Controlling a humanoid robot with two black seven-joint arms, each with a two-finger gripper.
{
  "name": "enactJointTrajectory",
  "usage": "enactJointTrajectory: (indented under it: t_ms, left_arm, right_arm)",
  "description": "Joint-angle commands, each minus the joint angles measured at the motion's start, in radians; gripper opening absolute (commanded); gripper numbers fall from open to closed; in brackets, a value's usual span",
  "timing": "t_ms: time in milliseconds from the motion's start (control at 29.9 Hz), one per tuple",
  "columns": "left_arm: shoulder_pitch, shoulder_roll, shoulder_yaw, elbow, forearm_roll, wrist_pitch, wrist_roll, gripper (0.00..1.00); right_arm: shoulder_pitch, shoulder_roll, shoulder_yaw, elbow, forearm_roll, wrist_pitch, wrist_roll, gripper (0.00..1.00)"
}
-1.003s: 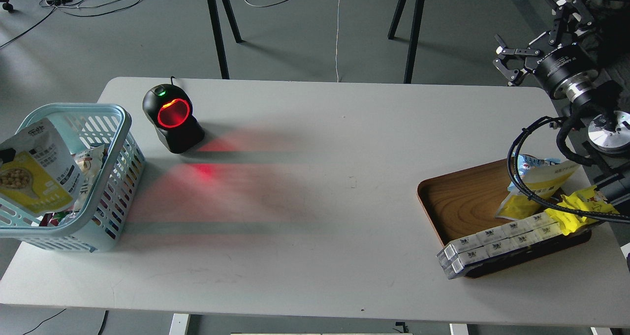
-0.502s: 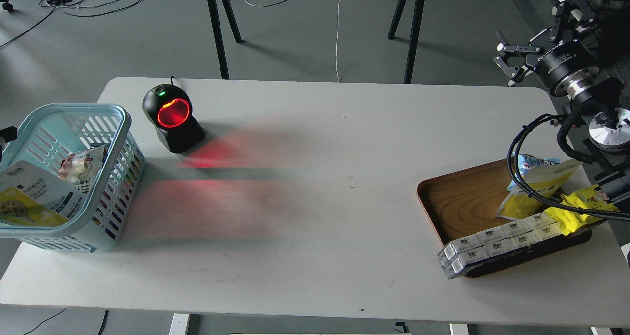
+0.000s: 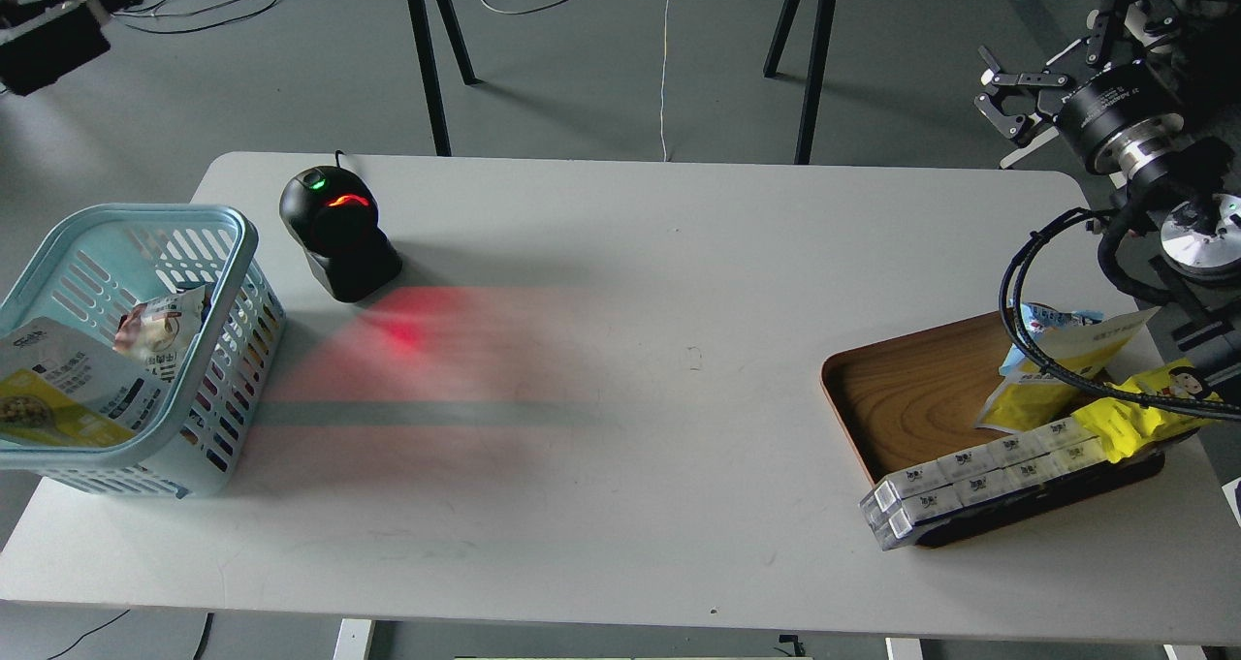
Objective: Scan snack and place in basket
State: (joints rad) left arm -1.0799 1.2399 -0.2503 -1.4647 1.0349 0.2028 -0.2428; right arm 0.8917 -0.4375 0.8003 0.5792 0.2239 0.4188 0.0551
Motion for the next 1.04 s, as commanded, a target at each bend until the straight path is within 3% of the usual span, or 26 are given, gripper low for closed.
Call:
enactJointTrajectory:
  t_ms: [0, 167, 234, 468, 568, 702, 1003]
  left_arm:
    - [0.0, -0.212, -0.102, 0.124, -0.247, -0.002, 0.011, 0.99]
    - [0.005, -0.512, -0.228, 0.367, -0.484, -0.023, 0.013, 0.99]
    - [0.006, -0.604, -0.27, 0.463, -0.568, -0.074, 0.011, 0.99]
    - [0.017, -0.85, -0.351, 0.91, -0.927, -0.492, 0.013, 0.99]
    - [0.009, -0.918, -0.353, 1.084, -1.032, -0.614, 0.02, 0.99]
    - [0.012, -0.95, -0.354, 1.123, -1.07, -0.64, 0.051, 0.99]
    - [0.02, -0.953, -0.345, 1.123, -1.076, -0.637, 0.042, 1.0]
  right_arm:
    - [0.003, 0.011, 0.0, 0.011, 0.0, -0.035, 0.0, 0.99]
    - [0.003, 0.008, 0.0, 0.073, 0.0, -0.058, 0.002, 0.99]
    - [0.003, -0.003, 0.0, 0.111, 0.0, -0.06, 0.002, 0.99]
    - [-0.01, -0.009, 0.0, 0.137, 0.0, -0.057, 0.002, 0.99]
    - [-0.016, -0.02, 0.005, 0.134, 0.0, -0.055, 0.005, 0.99]
    - [-0.053, -0.02, 0.011, 0.136, 0.0, -0.052, 0.005, 0.99]
    - [-0.1, -0.009, 0.056, 0.142, 0.003, -0.052, 0.009, 0.99]
